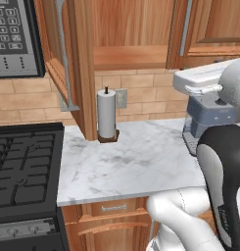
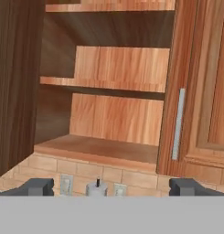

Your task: Open the cabinet. Pick the soap dispenser and place it next to the sink. Then close the cabinet.

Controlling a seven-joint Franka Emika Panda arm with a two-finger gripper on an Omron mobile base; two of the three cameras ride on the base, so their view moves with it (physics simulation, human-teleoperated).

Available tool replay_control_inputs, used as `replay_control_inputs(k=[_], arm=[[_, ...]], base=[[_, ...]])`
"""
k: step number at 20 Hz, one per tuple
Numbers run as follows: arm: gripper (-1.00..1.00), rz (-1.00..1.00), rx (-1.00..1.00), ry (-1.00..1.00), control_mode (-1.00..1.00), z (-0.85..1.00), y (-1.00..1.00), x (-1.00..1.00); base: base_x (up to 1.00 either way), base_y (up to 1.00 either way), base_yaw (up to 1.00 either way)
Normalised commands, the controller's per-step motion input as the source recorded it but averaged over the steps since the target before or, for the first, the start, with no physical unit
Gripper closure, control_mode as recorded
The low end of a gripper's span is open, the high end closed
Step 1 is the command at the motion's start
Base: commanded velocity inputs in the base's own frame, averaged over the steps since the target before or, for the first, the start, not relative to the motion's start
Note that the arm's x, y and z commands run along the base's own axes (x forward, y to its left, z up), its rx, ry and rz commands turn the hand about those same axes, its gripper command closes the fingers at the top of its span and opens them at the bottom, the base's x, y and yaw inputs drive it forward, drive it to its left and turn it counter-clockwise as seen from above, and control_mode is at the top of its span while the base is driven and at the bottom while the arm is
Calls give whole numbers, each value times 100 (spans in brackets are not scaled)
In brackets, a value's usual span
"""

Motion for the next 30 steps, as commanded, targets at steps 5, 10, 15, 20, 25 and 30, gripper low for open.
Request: replay_control_inputs(k=[5, 10, 15, 20, 25, 30], arm=[[-100, 43, -11, -5, -100, 0, 35, -14], [-100, 31, -9, -16, -100, -3, 45, -13], [-100, 20, -2, -9, -100, 0, 32, -21], [-100, 14, -4, -10, -100, 2, 20, -25], [-100, 17, -11, -21, -100, 0, 13, -39], [-100, 10, -10, -13, -100, 0, 25, -28]], base=[[0, 0, 0], [0, 0, 0], [0, 0, 0], [0, 0, 0], [0, 0, 0], [0, 0, 0]])
